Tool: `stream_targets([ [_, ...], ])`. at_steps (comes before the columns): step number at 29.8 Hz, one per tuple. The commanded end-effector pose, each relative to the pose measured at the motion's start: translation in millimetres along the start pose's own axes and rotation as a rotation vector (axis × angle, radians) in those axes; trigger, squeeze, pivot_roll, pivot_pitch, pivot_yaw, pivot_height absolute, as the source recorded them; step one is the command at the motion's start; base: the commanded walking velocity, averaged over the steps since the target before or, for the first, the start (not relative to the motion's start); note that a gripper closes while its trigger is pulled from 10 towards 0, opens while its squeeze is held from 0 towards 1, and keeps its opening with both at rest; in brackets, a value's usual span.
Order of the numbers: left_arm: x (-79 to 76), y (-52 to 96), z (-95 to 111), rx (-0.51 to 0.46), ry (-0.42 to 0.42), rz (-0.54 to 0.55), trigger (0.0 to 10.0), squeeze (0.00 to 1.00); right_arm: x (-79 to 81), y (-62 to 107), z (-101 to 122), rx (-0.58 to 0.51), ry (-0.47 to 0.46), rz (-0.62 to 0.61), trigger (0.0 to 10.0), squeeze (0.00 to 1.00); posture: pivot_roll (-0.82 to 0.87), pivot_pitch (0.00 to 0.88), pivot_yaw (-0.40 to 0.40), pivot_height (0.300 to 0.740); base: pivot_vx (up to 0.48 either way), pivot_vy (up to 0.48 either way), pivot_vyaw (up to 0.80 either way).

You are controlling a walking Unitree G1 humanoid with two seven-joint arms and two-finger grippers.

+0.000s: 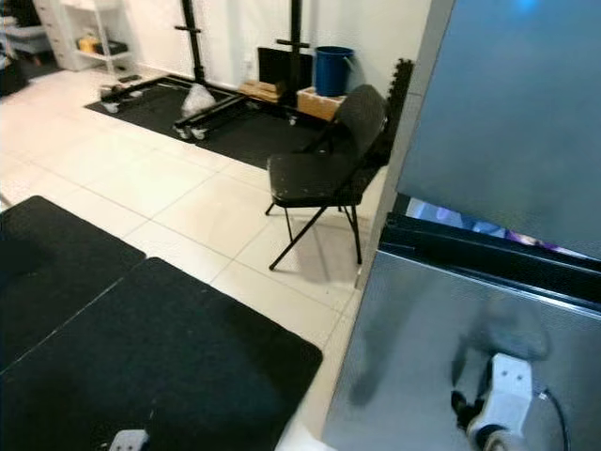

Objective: Restocking fridge

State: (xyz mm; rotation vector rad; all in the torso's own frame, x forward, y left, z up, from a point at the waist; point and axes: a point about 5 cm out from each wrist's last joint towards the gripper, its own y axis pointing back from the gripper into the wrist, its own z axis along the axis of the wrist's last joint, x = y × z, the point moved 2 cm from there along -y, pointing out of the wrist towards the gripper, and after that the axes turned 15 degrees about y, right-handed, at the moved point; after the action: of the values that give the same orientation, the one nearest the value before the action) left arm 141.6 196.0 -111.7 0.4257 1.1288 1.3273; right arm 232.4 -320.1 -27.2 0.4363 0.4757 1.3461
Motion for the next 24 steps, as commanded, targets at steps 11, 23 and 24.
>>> stream_targets([
  [11,-3.6,-0.2,-6.3,0.018,-0.003,-0.025,10.0,0.0,16.9,-6.3,97.4,-0.409,0.068,0.284,10.0,0.0,0.0,0.0,-0.019,0.74,0.0,0.0,0.0],
  [23,-5.9,-1.2,-5.7,0.021,-0.014,-0.036,10.0,0.0,49.6,-14.1,112.0,-0.403,0.179,0.405,10.0,0.0,0.01,0.0,-0.025,0.74,0.0,0.0,0.0],
  [24,-6.5,-1.3,-7.0,0.027,-0.018,-0.038,10.0,0.0,57.4,-14.8,91.4,-0.31,0.25,0.454,10.0,0.0,0.0,0.0,-0.027,0.74,0.0,0.0,0.0],
])
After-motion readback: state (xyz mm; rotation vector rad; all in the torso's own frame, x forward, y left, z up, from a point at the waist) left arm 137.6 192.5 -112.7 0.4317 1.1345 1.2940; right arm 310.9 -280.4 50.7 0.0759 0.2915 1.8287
